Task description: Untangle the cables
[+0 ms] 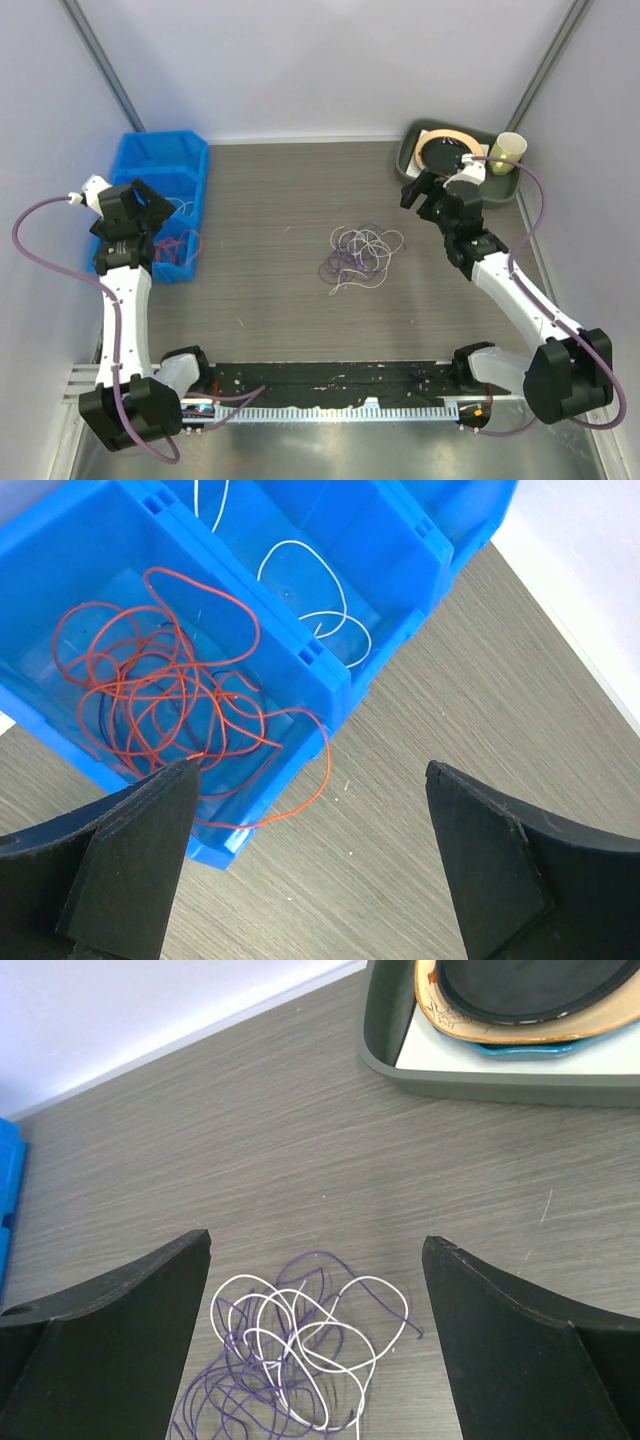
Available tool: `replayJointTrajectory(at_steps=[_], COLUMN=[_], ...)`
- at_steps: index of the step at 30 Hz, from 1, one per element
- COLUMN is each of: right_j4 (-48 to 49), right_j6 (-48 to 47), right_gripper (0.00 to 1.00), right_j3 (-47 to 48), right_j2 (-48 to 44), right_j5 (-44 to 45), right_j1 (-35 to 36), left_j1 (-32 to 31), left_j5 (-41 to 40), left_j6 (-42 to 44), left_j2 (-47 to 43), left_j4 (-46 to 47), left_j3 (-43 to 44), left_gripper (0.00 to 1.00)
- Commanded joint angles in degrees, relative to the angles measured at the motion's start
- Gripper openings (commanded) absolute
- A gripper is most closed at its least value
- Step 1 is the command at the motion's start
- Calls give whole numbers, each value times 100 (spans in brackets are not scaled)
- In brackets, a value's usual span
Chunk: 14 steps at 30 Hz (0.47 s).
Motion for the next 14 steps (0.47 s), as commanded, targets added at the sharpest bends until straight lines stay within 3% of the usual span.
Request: replayJointTrajectory(at_steps=[1,14], right_j4=[-337,-40], right_j6=[60,-55], right_gripper=[93,93], right_j3=[-58,-321], right_j2=[-234,-568], right_j5=[31,-110], right_j1=[-4,-4], left_j1=[20,20], left_j5=[-238,-607], left_j6=[-145,-330], left_j2=[-115,-89], left_j4=[-134,-364], left_j3=[-1,8], left_gripper=[100,100])
